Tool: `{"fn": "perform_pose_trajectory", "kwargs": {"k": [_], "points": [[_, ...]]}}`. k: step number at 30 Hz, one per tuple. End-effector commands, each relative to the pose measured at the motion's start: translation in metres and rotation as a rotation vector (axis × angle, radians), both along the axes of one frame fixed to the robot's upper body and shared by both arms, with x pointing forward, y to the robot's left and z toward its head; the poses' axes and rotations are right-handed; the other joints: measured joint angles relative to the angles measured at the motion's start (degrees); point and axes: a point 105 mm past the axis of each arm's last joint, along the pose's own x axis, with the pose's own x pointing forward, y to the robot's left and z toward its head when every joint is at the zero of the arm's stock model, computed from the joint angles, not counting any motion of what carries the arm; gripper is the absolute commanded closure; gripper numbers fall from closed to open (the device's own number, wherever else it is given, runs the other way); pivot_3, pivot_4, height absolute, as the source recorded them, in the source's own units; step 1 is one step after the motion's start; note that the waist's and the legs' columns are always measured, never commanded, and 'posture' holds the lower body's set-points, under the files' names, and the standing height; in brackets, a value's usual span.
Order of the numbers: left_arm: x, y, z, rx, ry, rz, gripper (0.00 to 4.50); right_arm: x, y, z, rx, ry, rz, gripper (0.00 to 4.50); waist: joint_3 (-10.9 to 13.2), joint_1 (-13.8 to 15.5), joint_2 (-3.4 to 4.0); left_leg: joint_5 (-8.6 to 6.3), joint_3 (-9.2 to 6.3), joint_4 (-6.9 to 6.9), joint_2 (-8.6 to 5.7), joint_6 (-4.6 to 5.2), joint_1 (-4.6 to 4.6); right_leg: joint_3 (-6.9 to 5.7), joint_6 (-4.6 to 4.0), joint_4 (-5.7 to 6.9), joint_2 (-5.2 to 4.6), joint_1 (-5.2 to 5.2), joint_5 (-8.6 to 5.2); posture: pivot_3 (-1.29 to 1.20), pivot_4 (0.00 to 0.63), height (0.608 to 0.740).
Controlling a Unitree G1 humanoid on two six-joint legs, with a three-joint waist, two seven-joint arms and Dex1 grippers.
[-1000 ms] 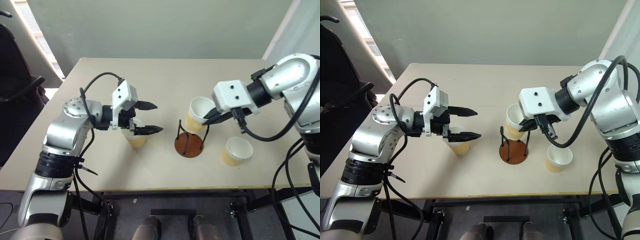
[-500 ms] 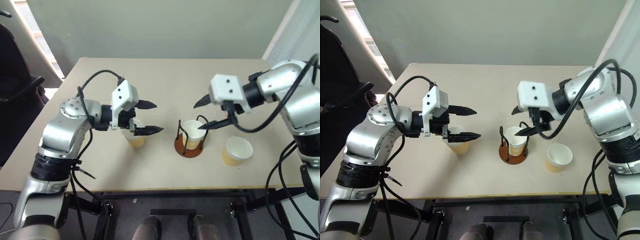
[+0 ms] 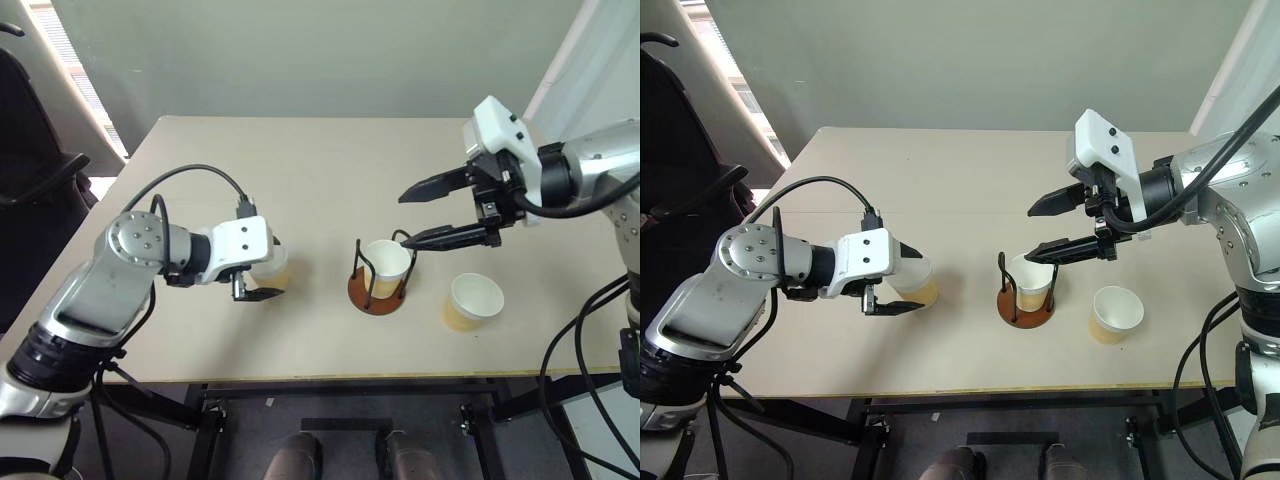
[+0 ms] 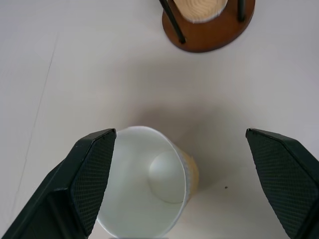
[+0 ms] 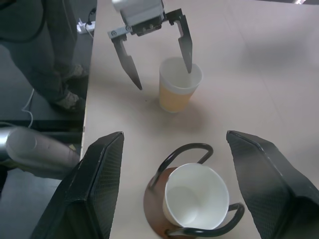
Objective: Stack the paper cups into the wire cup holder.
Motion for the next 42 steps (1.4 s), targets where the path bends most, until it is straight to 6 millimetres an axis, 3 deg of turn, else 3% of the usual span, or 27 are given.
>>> {"fn": "perform_pose_trajectory", "kwargs": {"k": [1,13,16,27,36,42], "points": [[0.007,0.001,0.003,0.036,-0.048,0.0,0.0,-0.006,-0.001,0.013,0.022,-0.058,0.003,1.12,0.0,-0.01,0.0,0.01,-0.01,-0.04,0.01,-0.02,0.0,0.0,0.0,0.01,0.0,-0.03,0.0,0.0,0.15,0.74],[0.018,0.01,-0.016,0.093,-0.009,0.005,0.0,-0.007,-0.001,0.011,0.023,-0.062,-0.009,1.12,0.0,0.01,0.0,-0.03,-0.02,-0.19,0.0,-0.04,-0.04,-0.01,-0.02,0.0,0.0,-0.13,-0.01,0.0,0.15,0.74],[0.018,0.009,-0.018,0.091,0.004,-0.009,0.6,-0.007,-0.001,0.011,0.022,-0.064,-0.01,1.09,0.0,0.01,0.0,-0.03,-0.01,-0.19,0.0,-0.04,-0.05,-0.01,-0.02,0.0,0.0,-0.13,-0.01,0.0,0.15,0.74],[0.02,0.014,-0.027,0.109,0.031,-0.053,4.47,-0.007,-0.004,0.01,0.031,-0.054,-0.021,1.09,0.0,0.0,-0.01,-0.02,-0.02,-0.17,0.01,-0.03,-0.04,-0.02,-0.02,0.02,0.0,-0.13,-0.01,0.0,0.15,0.74],[0.019,0.015,-0.018,0.082,0.042,-0.087,4.47,-0.006,-0.006,0.011,0.045,-0.053,-0.022,1.09,-0.01,0.0,-0.01,-0.02,-0.01,-0.17,0.01,-0.03,-0.03,-0.02,-0.01,0.04,0.0,-0.13,-0.01,0.0,0.15,0.74],[0.016,-0.004,0.026,-0.042,0.018,-0.164,4.47,-0.008,-0.017,0.009,0.024,-0.029,-0.044,1.09,-0.02,0.2,-0.05,-0.02,-0.02,-0.13,0.0,0.0,-0.09,-0.04,-0.01,0.03,-0.01,-0.13,0.0,0.0,0.15,0.74]]}}
